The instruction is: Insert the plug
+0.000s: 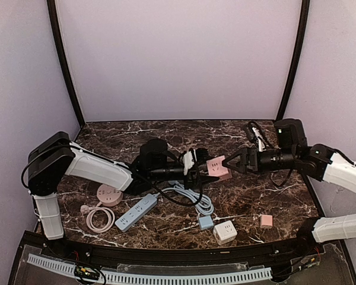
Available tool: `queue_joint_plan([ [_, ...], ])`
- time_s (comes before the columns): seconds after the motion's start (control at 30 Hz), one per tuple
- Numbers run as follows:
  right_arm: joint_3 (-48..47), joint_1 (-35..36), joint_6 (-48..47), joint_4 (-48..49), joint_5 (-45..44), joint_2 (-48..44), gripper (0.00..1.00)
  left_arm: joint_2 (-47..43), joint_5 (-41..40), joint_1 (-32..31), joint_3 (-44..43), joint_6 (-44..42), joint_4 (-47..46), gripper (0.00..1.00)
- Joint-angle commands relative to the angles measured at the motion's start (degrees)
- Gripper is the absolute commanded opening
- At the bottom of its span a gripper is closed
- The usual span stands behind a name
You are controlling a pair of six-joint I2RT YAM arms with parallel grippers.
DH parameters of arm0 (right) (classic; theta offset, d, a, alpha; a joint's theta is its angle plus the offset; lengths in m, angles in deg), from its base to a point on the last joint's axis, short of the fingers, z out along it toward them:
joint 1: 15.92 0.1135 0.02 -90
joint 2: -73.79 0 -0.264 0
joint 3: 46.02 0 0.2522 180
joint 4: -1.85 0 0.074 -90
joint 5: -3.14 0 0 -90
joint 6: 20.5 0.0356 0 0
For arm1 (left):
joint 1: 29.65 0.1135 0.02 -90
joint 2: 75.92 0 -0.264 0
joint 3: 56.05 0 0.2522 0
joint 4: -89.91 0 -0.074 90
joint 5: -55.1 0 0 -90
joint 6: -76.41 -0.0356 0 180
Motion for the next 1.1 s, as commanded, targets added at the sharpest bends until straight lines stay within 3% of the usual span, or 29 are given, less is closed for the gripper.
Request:
queue_joint_plan([
  [0.0,-2.2,-0.4,1.3,1.7,3.0,3.4,0.98,-4.1,-0.4,0.0,1.4,-0.7,-6.4,0.01],
  [0.53,-7.2,-0.4,1.8,5.4,14.7,12.0,0.96,-7.1,-1.6,0.0,6.1,-1.2,-10.1,0.01],
  [0.93,-7.8,-0.2,1.6,6.6,18.4,15.4,0.86,-7.7,-1.7,0.0,7.2,-0.6,-11.8,0.01],
  [1.07,-8.0,0.0,1.3,6.6,18.2,15.9,0.78,-7.5,-1.8,-0.1,7.2,-0.6,-11.8,0.01],
])
